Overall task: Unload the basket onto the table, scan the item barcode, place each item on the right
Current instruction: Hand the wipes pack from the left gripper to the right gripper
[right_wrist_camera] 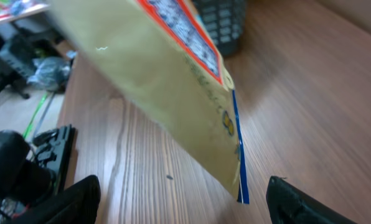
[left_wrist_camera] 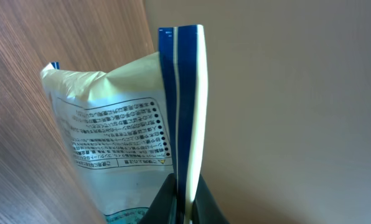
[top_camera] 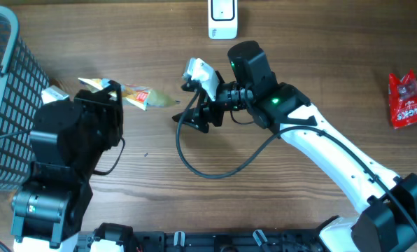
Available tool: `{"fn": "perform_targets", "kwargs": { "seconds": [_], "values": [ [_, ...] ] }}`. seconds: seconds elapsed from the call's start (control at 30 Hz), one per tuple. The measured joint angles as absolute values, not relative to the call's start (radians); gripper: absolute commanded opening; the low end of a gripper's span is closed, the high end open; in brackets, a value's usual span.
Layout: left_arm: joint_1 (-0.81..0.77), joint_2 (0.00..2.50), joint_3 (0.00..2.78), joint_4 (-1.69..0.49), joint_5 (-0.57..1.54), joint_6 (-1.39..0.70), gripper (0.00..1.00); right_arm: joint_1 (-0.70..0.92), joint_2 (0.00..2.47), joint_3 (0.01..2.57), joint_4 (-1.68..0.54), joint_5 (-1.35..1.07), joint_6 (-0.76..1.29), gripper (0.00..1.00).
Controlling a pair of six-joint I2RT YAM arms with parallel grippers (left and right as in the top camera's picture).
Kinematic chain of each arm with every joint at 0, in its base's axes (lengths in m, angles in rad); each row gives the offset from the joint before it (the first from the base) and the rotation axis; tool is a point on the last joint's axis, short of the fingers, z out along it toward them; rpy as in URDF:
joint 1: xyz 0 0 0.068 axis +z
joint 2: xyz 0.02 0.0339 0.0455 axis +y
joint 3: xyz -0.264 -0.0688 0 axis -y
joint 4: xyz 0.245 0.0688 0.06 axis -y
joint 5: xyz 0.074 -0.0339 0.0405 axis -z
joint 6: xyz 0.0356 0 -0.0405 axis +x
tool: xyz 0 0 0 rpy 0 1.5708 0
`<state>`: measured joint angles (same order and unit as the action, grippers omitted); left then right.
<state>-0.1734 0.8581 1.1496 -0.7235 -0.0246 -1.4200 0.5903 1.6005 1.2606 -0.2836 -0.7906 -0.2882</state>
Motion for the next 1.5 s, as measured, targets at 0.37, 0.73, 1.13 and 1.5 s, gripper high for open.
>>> {"fn": "perform_targets", "kwargs": {
  "seconds": [0.37, 0.73, 1.13, 1.5],
  "values": [
    [-0.131, 0.858, 1.15, -0.723, 0.115, -1.541, 0.04, 0.693, 1.62, 1.256, -0.146, -0.852, -0.421, 0.96],
    [-0.13, 0.858, 1.15, -0.715, 0.175, -1.586, 0.04, 0.711, 1.687, 1.256, -0.054, -0.8, -0.39, 0.71],
    [-0.131, 0.859, 1.15, -0.738, 0.185, -1.592, 0.04, 0.711, 1.692, 1.256, -0.02, -0.679, -0.289, 0.51],
    [-0.131, 0.9, 1.15, -0.763, 0.186, -1.597, 0.48, 0.711, 1.7, 1.255, 0.001, -0.671, -0.232, 0.11]
  ]
}}
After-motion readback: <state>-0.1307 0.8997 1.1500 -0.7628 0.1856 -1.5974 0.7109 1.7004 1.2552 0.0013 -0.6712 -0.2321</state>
